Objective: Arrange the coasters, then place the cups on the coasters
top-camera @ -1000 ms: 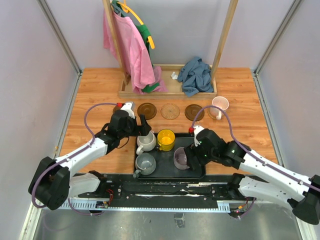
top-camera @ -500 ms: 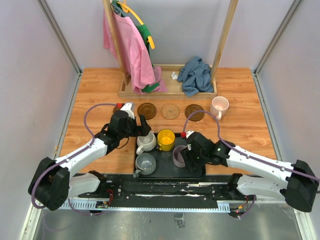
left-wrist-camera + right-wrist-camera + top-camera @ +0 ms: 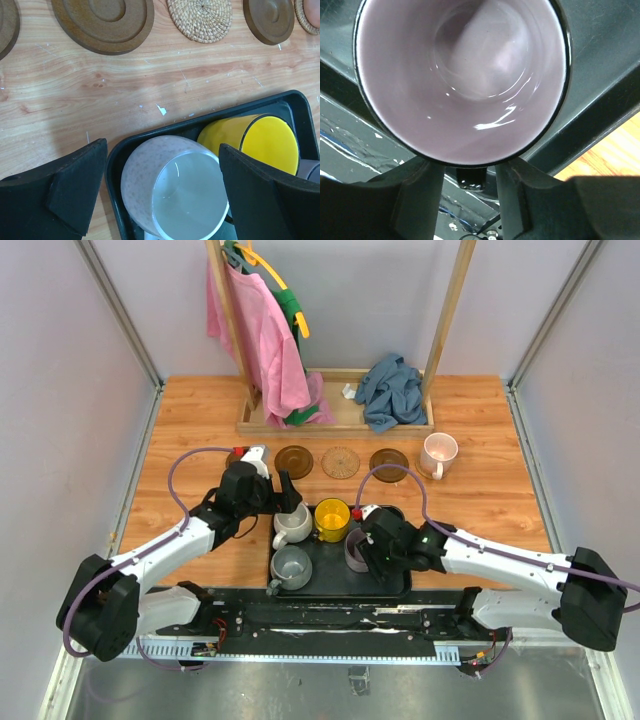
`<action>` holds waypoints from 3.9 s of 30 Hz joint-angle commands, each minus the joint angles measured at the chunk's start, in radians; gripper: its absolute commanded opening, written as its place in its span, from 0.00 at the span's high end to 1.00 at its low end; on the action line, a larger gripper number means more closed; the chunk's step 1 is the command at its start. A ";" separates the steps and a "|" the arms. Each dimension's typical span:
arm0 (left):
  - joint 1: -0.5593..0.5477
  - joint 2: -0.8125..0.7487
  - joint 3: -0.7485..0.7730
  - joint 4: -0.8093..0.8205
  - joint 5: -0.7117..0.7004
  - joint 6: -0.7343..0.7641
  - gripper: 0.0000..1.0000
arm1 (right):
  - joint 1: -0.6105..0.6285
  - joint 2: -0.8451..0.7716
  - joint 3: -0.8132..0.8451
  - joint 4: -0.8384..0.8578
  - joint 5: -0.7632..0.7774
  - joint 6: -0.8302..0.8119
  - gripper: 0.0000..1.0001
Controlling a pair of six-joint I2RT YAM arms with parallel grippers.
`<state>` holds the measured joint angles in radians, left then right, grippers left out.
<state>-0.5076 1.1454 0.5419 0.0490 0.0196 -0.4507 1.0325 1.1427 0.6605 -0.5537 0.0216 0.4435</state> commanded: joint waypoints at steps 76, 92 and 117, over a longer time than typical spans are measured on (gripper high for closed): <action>-0.008 0.048 0.061 -0.003 -0.002 0.021 0.04 | -0.547 0.544 0.586 0.141 0.259 -0.010 0.99; -0.008 0.079 0.070 -0.003 0.002 0.024 0.04 | -0.572 0.596 0.616 0.139 0.238 -0.020 0.99; -0.008 0.085 0.057 -0.004 -0.006 0.029 0.04 | -0.606 0.628 0.630 0.092 0.228 0.008 0.99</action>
<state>-0.5079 1.2205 0.5846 0.0425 0.0185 -0.4309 0.4389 1.7767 1.2530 -0.4690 0.2386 0.4377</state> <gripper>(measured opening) 0.963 0.191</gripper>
